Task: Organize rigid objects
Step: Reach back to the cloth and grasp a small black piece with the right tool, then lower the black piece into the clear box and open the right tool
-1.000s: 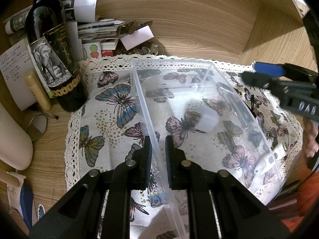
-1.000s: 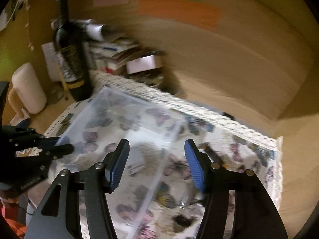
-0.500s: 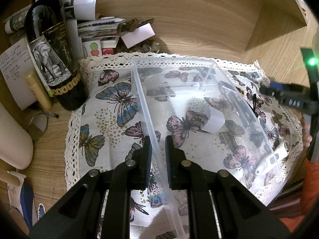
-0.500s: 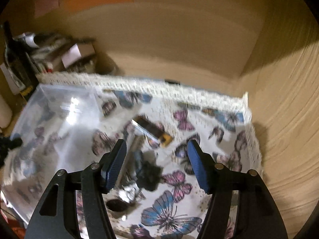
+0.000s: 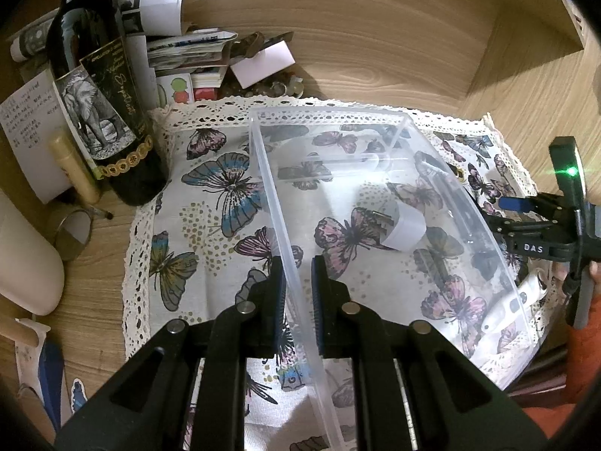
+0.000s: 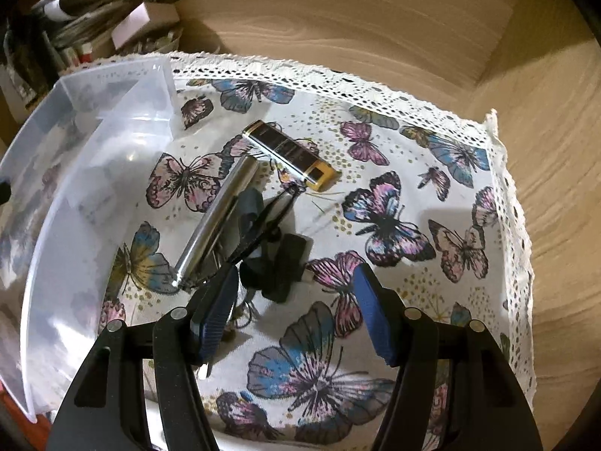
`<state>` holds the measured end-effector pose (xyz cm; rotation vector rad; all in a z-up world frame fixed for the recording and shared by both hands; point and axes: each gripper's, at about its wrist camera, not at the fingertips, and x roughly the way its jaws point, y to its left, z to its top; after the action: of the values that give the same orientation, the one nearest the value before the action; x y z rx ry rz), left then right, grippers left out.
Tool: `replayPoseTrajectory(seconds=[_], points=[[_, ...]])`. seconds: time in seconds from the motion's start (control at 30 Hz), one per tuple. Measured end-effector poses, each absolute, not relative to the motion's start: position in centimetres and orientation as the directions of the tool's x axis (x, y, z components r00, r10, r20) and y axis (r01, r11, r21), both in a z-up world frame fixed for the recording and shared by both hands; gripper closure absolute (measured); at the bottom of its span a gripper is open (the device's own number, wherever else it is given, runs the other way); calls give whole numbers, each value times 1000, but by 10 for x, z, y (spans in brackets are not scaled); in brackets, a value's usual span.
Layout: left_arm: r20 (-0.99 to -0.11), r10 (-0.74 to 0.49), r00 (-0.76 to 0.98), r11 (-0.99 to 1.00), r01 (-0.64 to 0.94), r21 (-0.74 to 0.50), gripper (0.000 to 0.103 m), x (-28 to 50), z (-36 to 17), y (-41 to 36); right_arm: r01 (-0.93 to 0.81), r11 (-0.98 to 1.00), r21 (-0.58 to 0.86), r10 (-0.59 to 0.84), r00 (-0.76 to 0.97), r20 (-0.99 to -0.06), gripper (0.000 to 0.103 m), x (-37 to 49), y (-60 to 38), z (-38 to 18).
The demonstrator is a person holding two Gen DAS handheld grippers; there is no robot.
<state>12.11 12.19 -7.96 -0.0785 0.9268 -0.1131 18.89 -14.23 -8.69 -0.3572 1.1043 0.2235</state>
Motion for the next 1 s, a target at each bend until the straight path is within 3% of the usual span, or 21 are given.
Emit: replayPoseTrajectory(seconds=[0.17, 0.23, 0.37, 0.4, 1.0], points=[[-792, -133, 595, 991, 58, -123, 91, 122, -81, 123, -380, 908, -175, 1, 420, -908, 44, 208, -135, -94], [-795, -135, 591, 990, 53, -129, 91, 123, -82, 123, -384, 907, -175, -2, 411, -912, 50, 216, -133, -97], [-798, -135, 588, 990, 49, -131, 91, 124, -84, 124, -402, 901, -162, 9, 391, -920, 81, 225, -131, -102], [-798, -135, 588, 990, 50, -130, 91, 125, -85, 124, -403, 900, -164, 9, 395, -919, 82, 225, -131, -102], [-794, -140, 591, 990, 56, -133, 91, 124, -85, 124, -405, 898, -173, 120, 604, -788, 82, 192, -104, -11]])
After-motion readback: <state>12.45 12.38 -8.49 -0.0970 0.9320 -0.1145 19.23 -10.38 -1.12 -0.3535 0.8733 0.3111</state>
